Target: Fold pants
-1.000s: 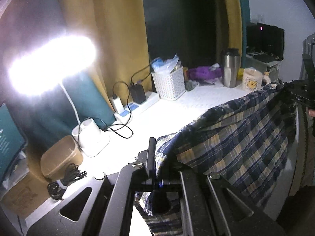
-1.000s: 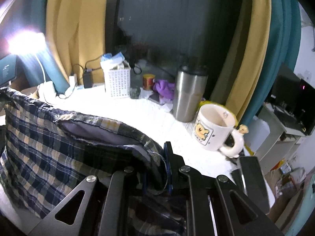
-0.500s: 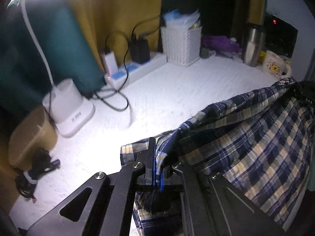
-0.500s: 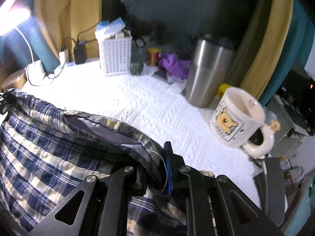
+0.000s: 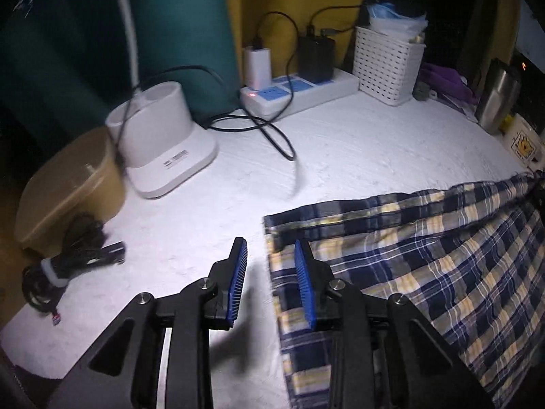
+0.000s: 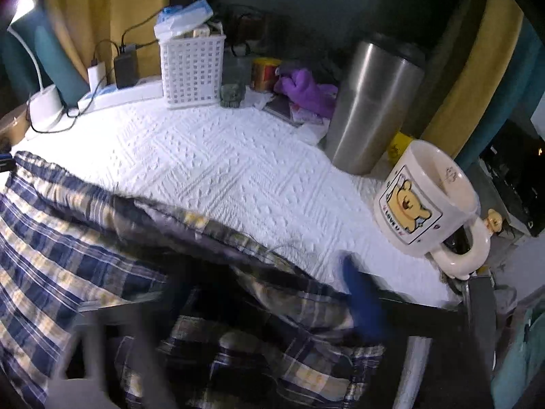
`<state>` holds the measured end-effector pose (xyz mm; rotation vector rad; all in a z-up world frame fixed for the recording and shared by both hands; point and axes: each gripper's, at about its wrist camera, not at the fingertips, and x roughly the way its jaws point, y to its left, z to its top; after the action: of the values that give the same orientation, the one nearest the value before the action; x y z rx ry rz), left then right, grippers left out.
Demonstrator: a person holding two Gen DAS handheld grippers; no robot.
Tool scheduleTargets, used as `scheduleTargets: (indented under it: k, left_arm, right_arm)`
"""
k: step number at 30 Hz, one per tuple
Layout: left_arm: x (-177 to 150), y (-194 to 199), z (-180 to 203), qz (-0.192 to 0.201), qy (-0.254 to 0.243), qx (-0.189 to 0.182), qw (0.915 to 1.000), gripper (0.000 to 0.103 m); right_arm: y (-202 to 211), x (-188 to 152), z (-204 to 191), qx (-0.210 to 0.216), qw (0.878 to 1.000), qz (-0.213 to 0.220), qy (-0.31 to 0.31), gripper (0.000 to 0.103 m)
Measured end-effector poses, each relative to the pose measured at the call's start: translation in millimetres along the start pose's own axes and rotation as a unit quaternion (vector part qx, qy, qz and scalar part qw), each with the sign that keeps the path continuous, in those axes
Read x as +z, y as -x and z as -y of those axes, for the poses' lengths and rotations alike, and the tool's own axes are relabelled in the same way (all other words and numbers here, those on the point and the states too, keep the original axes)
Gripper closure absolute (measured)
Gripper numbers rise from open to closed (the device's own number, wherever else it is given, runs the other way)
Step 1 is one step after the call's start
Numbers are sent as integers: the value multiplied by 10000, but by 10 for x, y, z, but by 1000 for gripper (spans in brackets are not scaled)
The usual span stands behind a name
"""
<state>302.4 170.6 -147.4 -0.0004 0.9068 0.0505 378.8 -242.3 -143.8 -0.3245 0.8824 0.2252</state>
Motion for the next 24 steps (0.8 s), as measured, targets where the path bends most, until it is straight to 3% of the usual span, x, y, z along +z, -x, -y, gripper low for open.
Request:
scheduleTargets:
  k: [7, 18, 24]
  left_arm:
    - [-269, 363, -139, 100, 260, -45, 9996, 60]
    - [-1033, 879, -133, 31, 553, -266, 9981, 59]
    - [-1403, 1017, 67, -3, 587, -728, 9956, 59]
  right_arm:
    - [260, -93, 106, -155, 9996, 168, -172, 4]
    - [752, -586, 347, -403, 9971, 291, -573, 4]
    - [842, -983, 557, -384, 9943, 214, -972, 4]
